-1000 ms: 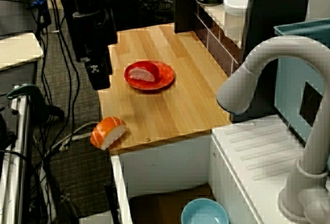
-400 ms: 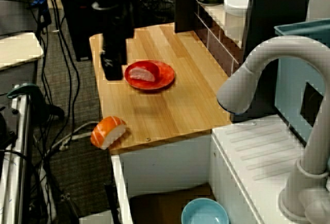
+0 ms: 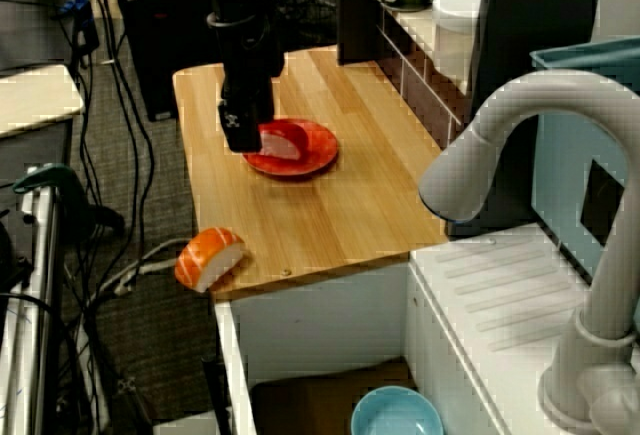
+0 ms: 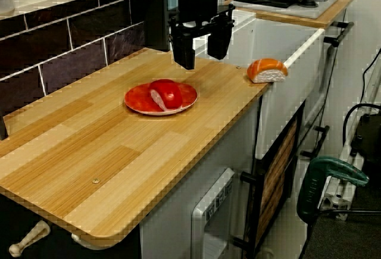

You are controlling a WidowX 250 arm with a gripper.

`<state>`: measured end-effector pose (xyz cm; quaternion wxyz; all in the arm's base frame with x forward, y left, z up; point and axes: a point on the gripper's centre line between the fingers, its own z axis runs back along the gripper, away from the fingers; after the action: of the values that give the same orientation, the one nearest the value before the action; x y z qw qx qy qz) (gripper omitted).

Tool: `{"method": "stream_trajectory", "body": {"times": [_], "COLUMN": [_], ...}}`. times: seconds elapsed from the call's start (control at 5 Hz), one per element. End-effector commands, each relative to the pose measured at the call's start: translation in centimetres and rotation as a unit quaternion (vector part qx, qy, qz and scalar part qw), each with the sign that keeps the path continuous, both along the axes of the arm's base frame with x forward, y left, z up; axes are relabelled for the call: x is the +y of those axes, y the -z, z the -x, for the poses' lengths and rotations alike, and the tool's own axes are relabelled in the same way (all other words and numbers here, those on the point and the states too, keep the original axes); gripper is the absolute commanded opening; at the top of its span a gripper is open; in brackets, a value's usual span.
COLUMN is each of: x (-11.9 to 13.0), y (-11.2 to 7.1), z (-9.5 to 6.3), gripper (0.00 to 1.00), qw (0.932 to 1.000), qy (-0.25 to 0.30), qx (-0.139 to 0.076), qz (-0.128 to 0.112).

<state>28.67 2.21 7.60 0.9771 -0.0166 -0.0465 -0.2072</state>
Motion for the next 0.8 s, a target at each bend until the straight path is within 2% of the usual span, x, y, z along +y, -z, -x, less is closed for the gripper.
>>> {"method": "stream_trajectory", "body": {"times": [0.0, 0.4, 0.6], "x": [3.2, 4.3, 4.5], "y": [-1.9, -1.1, -0.2], "z": [-1.6, -2.2, -2.3], "gripper": [1.0, 1.0, 1.0], "qw": [0.9988, 0.9967, 0.9972], "qy": [0.041, 0.069, 0.062], "qx": [-0.025, -0.039, -0.041], "qz": [0.002, -0.014, -0.01]}}
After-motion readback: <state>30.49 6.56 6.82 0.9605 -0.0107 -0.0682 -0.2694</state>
